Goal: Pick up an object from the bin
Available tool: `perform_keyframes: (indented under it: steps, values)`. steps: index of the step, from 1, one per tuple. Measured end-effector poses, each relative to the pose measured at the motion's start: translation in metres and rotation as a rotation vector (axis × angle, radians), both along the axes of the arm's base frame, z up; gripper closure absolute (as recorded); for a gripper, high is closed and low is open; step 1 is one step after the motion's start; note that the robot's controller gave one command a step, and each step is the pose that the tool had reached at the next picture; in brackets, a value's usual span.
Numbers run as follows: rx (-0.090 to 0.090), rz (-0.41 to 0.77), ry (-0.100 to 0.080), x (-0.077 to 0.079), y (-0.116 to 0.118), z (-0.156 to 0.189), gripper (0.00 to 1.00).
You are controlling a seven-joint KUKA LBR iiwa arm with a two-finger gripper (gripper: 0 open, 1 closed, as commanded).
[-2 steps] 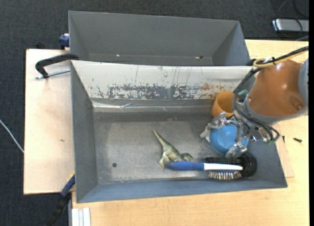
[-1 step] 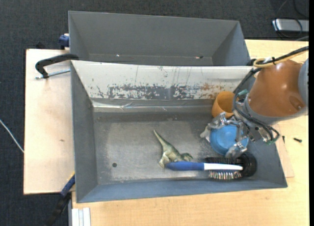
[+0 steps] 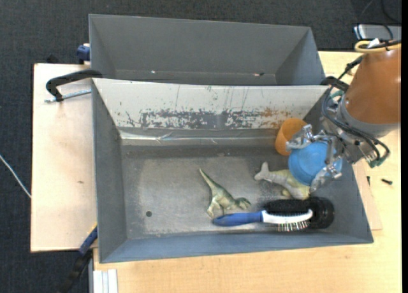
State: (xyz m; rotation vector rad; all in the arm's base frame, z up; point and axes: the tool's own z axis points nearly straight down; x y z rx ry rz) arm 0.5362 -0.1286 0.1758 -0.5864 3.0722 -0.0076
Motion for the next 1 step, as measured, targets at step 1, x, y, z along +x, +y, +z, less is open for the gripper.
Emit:
perform_keyframes:
  steps: [1]
  values:
    - [0.001, -0.001, 0.007, 0.0018, 0.0004, 0.0126, 1.0]
